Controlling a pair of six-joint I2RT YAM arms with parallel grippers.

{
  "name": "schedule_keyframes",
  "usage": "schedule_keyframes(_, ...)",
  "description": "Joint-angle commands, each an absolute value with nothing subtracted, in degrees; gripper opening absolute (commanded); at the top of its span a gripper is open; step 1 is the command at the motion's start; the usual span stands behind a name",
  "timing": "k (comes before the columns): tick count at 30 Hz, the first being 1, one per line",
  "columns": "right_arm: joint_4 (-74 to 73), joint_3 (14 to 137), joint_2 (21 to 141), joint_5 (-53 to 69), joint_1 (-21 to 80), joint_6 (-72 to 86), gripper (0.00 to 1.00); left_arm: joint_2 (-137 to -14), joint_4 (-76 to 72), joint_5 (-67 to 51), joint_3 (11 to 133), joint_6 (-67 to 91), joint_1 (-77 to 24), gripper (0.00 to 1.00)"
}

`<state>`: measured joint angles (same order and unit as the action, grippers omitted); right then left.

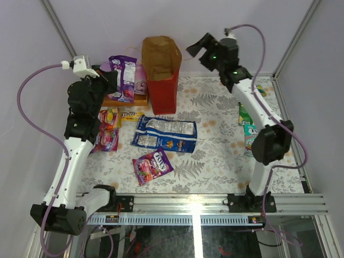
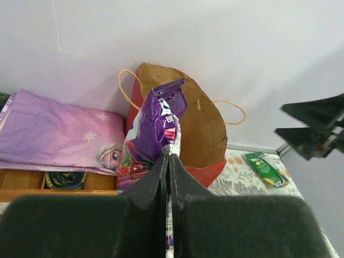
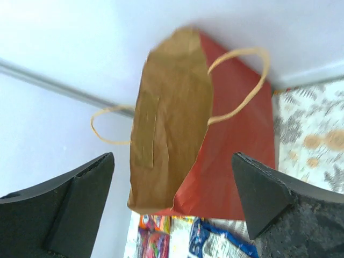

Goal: Take the snacks out of the paper bag
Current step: Move the snack to the center of the board.

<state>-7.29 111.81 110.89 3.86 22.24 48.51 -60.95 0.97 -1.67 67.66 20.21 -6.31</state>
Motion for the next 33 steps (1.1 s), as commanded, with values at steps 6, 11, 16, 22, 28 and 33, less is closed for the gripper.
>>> schedule_keyframes(6, 6.4, 96.9, 106.3, 11.0, 13.5, 48.2, 0.68, -58.5, 0.5, 1.2, 68.6, 18.4, -5.9, 0.00)
schedule_keyframes(11, 3.5, 86.1, 103.2, 10.0, 14.3, 41.4, 0.73, -57.4, 0.1, 1.7, 68.2, 18.4, -5.9, 0.00)
schedule_keyframes(16, 6.0, 70.0, 98.8, 9.0, 15.7, 40.7, 0.76, -56.9, -0.9, 1.7, 67.9, 18.2, -5.9, 0.00)
schedule_keyframes(22, 9.3, 59.9, 98.3, 14.3, 18.4, 39.4, 0.79, -56.6, -0.1, 1.9, 68.4, 17.2, -5.9, 0.00)
schedule_keyframes(28, 18.0, 53.7, 101.0, 25.2, 18.6, 40.5, 0.87, -55.7, -0.1, 2.3, 67.6, 17.2, -5.9, 0.00)
schedule_keyframes(33, 23.1, 50.9, 103.5, 27.1, 18.6, 42.8, 0.82, -55.7, -0.2, 2.2, 67.6, 17.2, -5.9, 0.00)
